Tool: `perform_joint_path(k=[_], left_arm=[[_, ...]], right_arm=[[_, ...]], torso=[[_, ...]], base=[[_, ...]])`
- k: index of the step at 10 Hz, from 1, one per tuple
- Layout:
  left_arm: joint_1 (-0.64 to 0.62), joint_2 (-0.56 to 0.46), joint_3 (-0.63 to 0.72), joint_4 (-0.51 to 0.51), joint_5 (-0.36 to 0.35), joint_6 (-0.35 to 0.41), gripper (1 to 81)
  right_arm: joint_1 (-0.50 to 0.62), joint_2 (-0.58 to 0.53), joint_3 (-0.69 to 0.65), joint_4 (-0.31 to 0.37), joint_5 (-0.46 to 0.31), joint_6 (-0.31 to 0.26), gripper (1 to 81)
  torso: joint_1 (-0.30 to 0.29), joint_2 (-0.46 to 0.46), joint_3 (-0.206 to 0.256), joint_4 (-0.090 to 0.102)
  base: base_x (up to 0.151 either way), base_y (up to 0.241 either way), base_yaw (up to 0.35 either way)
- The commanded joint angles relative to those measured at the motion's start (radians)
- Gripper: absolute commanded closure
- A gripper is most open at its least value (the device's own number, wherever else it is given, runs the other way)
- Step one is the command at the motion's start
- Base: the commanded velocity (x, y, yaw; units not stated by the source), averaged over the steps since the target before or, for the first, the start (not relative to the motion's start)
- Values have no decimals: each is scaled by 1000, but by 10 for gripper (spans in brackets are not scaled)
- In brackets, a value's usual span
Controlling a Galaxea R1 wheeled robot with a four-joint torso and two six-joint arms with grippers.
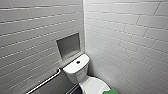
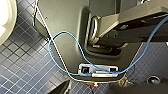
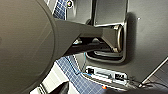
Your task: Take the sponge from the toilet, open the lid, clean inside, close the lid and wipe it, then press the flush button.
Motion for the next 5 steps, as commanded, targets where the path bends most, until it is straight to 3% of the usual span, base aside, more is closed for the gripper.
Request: perform_joint_path(k=[1,2,5], left_arm=[[7,-22,35,9,63,2,10],[7,-25,35,9,63,4,10],[9,-27,30,38,70,2,10]], right_arm=[[18,-178,199,13,32,106,10],[28,-244,252,13,65,146,10],[64,-383,306,13,194,287,10]], torso=[[64,-100,-49,0],[67,-105,-95,0],[117,-187,-164,0]], base=[[0,0,0],[0,0,0],[0,0,0]])
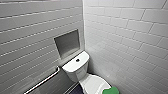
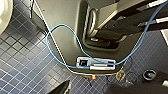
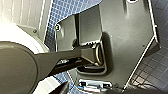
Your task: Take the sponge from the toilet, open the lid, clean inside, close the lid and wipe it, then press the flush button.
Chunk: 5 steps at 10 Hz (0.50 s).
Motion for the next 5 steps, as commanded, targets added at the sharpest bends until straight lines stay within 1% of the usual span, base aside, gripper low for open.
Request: perform_joint_path(k=[1,2,3,5], left_arm=[[5,-13,3,17,69,2,10],[7,-13,1,17,69,2,10],[7,-13,1,15,69,2,10],[8,-13,1,9,70,0,10]], right_arm=[[71,-133,82,4,74,147,10],[100,-139,82,1,74,163,10],[135,-144,82,0,83,166,10],[215,-161,99,6,88,170,10]], torso=[[63,-98,-91,0],[87,-135,-33,0],[106,-164,-60,0],[142,-220,-77,0]], base=[[0,0,0],[0,0,0],[0,0,0],[0,0,0]])
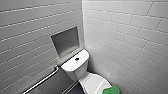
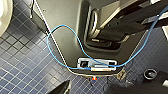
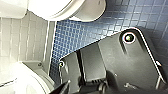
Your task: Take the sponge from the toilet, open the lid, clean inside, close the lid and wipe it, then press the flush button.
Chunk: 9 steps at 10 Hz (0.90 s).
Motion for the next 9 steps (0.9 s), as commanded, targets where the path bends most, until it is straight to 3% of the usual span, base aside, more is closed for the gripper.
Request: perform_joint_path(k=[1,3,9], left_arm=[[12,-12,1,3,70,0,10],[10,-7,0,0,70,0,10],[13,-3,0,0,72,-1,10]], right_arm=[[121,-72,37,2,-25,40,10],[178,-77,32,0,-33,71,10],[284,-77,0,0,-19,209,10]], torso=[[62,-96,0,0],[109,-171,-21,0],[240,-379,-227,0]], base=[[0,0,0],[0,0,0],[0,0,0]])
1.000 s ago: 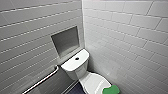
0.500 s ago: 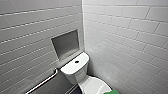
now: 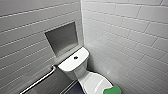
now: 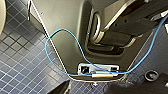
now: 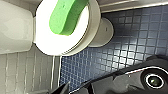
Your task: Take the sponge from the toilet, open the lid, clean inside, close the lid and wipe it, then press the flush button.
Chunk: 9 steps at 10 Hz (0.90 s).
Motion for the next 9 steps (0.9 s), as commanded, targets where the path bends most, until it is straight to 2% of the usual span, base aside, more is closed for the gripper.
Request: perform_joint_path(k=[1,3,4,6,9], left_arm=[[17,-6,2,1,72,-1,10],[15,-1,2,1,72,-1,10],[15,-1,2,1,72,-1,10],[20,-4,2,1,72,-1,10],[21,-1,1,-1,72,-1,10]], right_arm=[[85,-50,3,-3,-24,39,10],[117,-50,-6,-3,-22,72,10],[136,-48,-12,-5,-21,101,10],[177,-30,-34,-6,-21,168,10],[245,19,-47,-3,-34,176,10]], torso=[[62,-97,-86,0],[111,-172,-143,0],[135,-210,-90,0],[173,-267,-122,0],[240,-373,-134,0]], base=[[0,0,0],[0,0,0],[0,0,0],[0,0,0],[0,0,0]])
